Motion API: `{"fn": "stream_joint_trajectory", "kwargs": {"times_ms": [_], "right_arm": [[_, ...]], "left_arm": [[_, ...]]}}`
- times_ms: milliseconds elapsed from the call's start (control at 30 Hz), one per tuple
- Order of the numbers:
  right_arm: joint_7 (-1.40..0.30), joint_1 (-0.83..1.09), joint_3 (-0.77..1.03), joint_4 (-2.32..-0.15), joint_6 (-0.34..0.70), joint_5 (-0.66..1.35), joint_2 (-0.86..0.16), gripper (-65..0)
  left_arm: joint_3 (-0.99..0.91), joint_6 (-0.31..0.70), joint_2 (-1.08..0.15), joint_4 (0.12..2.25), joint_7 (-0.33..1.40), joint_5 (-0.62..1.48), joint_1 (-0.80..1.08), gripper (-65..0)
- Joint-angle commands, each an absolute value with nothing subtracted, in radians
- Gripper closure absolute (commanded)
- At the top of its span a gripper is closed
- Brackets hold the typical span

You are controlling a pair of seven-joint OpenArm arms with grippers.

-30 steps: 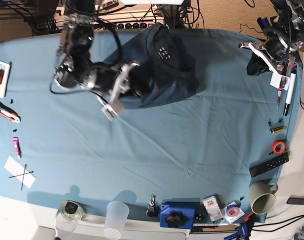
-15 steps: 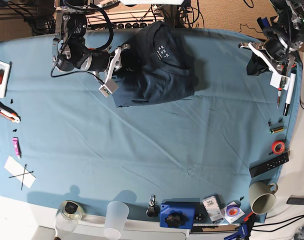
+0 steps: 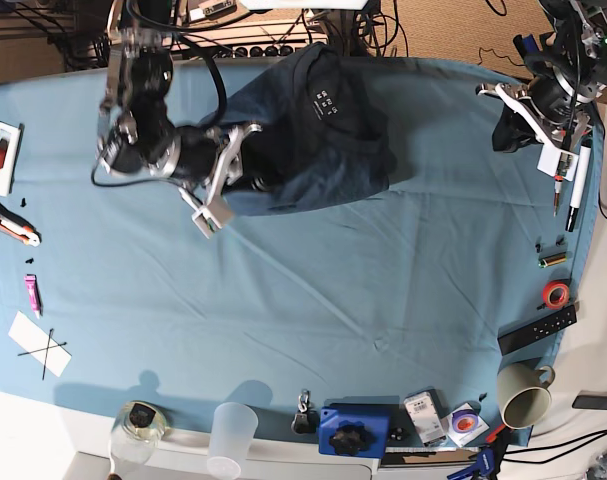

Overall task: Fold the T-shirt properly
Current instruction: 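Lay the lifted end over the folded stack with the right gripper, then open both grippers and raise them away from the folded shirt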

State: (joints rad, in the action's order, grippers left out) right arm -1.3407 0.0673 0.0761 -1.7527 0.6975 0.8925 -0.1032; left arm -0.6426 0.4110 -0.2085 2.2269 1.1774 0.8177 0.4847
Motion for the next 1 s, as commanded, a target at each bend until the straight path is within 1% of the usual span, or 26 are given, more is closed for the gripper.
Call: {"fn": "stream_joint_trajectory", "kwargs": {"times_ms": [0, 200, 300, 333, 367, 567, 667, 800, 867, 967], "right_arm": [[-1.324, 0.035, 0.078, -1.728, 0.698, 0.904, -0.108, -4.1], [-1.325, -0.043, 0.078, -1.533, 0.698, 0.866, -0.109, -4.1], [-1.343, -0.048, 0.078, -1.526, 0.694, 0.865, -0.113, -3.9], [-1.352, -0.049, 0.081, -1.536, 0.690, 0.881, -0.114, -2.2], [-1.365, -0.051, 0.081, -1.551, 0.690, 0.899, -0.115, 0.0], [-1.396, -0.047, 0.137, -1.766, 0.694, 0.923, -0.114, 0.0], [-1.396, -0.015, 0.181, -1.826, 0.698, 0.923, -0.113, 0.0], [-1.396, 0.082, 0.235, -1.909, 0.698, 0.923, -0.113, 0.0], [-1.396, 0.147, 0.258, -1.963, 0.698, 0.923, -0.113, 0.0], [-1.396, 0.254, 0.294, -2.056, 0.698, 0.923, -0.114, 0.0]], "left_arm": [[-0.646, 0.417, -0.216, 2.243, 1.150, 0.831, 0.487, 0.0], [-0.646, 0.417, -0.216, 2.243, 1.151, 0.830, 0.487, 0.0], [-0.647, 0.417, -0.216, 2.243, 1.151, 0.826, 0.487, 0.0], [-0.646, 0.416, -0.216, 2.243, 1.151, 0.814, 0.488, 0.0], [-0.646, 0.416, -0.216, 2.243, 1.151, 0.797, 0.487, 0.0], [-0.647, 0.416, -0.216, 2.243, 1.151, 0.758, 0.488, 0.0], [-0.647, 0.409, -0.216, 2.243, 1.151, 0.715, 0.488, 0.0], [-0.647, 0.311, -0.216, 2.243, 1.151, 0.596, 0.488, 0.0], [-0.647, 0.284, -0.216, 2.243, 1.152, 0.563, 0.490, 0.0], [-0.647, 0.280, -0.216, 2.243, 1.155, 0.544, 0.512, 0.0]]}}
